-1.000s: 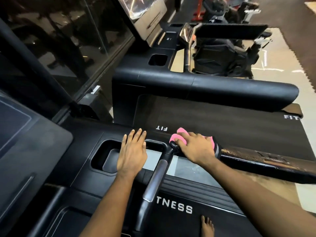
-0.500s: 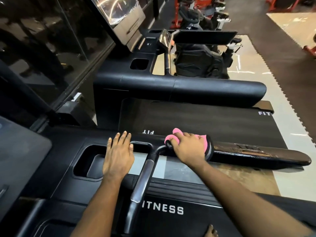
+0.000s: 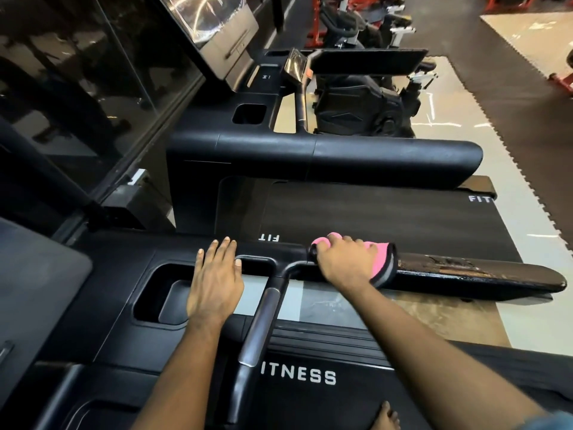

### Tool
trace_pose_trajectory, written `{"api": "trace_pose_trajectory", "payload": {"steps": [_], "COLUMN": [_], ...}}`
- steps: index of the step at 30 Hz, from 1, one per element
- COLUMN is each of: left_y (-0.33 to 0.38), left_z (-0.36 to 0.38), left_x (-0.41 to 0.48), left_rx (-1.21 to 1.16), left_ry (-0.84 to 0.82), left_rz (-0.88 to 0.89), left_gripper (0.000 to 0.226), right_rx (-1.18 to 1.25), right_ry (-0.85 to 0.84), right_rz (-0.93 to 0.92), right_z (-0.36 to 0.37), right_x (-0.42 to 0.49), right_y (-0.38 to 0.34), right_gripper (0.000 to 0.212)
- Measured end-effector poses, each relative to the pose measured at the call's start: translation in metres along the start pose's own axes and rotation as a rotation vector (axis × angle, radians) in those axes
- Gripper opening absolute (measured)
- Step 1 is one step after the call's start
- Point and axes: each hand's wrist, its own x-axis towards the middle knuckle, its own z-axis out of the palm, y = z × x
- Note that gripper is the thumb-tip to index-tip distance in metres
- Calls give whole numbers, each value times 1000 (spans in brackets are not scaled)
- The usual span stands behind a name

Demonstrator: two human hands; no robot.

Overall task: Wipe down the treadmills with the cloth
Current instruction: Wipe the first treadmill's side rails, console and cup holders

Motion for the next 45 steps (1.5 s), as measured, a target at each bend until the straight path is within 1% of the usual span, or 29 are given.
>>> {"api": "trace_pose_trajectory", "payload": {"steps": [1,2,4,6,8,10,12,16,18,20,22,23,25,28,30,32,35,37,41,43,45], "left_y": [0,0,0,-1,-4,-4,-5,-4,-4,-2,-4,-4,-5,-5,-5,-4,14,37,83,95,100], "left_z": [-1,-1,-2,-3,-1,0,0,-1,-1,-1,1,1,2,2,1,0,-3,-2,5,12,19], "left_x": [-1,-2,-2,1,3,2,2,-2,-2,-1,0,1,3,2,1,1,6,10,13,10,6], "left_rx": [-26,-57,-125,-172,-175,-159,-138,-96,-94,-101,-93,-81,-61,-52,-37,0,-15,-52,-75,-96,-129], "left_ry": [5,13,29,41,38,29,19,2,-4,-3,-3,0,-3,-20,-21,-21,9,25,-35,-60,-47], "left_rz": [-4,-8,-22,-34,-30,-17,-7,5,3,8,15,19,26,26,25,13,-14,55,285,308,286], "left_gripper": [52,51,50,49,47,47,47,50,50,50,51,51,51,51,51,50,47,46,52,46,42], "right_rx": [15,30,56,64,52,47,58,-14,-43,-17,-5,-10,0,56,46,12,-43,-45,-76,-111,-115], "right_ry": [-17,-34,-48,-104,-163,-168,-121,-22,-14,-10,9,21,34,61,96,135,192,199,236,245,250], "right_rz": [18,-12,-171,-360,-506,-568,-538,-353,-244,-127,-33,-14,-54,-212,-303,-335,-285,-251,-166,-119,-75], "right_z": [3,5,8,7,7,7,7,1,-4,-5,-4,-2,5,12,10,6,4,4,-2,-3,-6], "right_x": [-2,-4,-12,-19,-21,-23,-18,-3,3,6,4,4,0,-11,-15,-14,-8,-5,1,3,1], "right_y": [-19,-38,-70,-91,-96,-78,-50,24,52,61,46,31,-3,-34,-22,5,45,68,115,133,137], "right_gripper": [44,46,48,50,53,54,53,50,51,47,43,43,45,47,45,45,51,56,60,62,61]}}
